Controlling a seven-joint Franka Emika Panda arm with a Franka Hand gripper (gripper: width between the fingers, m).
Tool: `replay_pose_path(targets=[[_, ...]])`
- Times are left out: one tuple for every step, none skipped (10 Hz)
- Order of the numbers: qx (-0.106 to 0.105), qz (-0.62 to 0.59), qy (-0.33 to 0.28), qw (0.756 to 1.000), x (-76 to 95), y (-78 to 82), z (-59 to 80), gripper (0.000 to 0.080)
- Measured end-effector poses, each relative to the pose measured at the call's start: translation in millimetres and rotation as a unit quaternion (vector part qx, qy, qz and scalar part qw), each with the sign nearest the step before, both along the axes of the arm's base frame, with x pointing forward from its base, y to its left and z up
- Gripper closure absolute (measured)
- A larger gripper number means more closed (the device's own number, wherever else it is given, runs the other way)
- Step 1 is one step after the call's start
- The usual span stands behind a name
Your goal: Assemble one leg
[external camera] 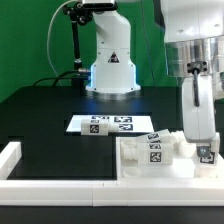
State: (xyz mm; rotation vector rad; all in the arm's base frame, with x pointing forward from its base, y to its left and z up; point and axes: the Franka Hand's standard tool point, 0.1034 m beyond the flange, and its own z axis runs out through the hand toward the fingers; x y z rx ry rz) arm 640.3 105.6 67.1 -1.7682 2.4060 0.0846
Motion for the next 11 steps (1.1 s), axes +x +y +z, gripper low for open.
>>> replay_pose_path(targets=[[0.000,0.003,-0.001,1.000,0.7,1.0,1.7,0.0336],[0.003,0.012,-0.006,1.000,3.8,3.6,11.1,0.0194],[0.004,0.024,-0.018,1.000,8.5,2.9,25.0,0.0194],[0.006,0.038,-0.034,0.999,14.8,-0.8,42.3,0.0163],[0.010,0.037,-0.044,0.998,17.3,-2.4,54.3,0.0163],[0.011,0.038,-0.044,0.998,16.9,-1.7,54.7,0.0152],[0.010,0.038,-0.042,0.998,16.1,-1.5,52.3,0.0152],[0.010,0.039,-0.042,0.998,16.1,-1.5,52.1,0.0151],[0.010,0.039,-0.042,0.998,15.9,-1.4,51.7,0.0151],[0.010,0.039,-0.042,0.998,15.8,-1.3,51.3,0.0151],[0.010,0.039,-0.041,0.998,15.7,-1.2,51.0,0.0151]])
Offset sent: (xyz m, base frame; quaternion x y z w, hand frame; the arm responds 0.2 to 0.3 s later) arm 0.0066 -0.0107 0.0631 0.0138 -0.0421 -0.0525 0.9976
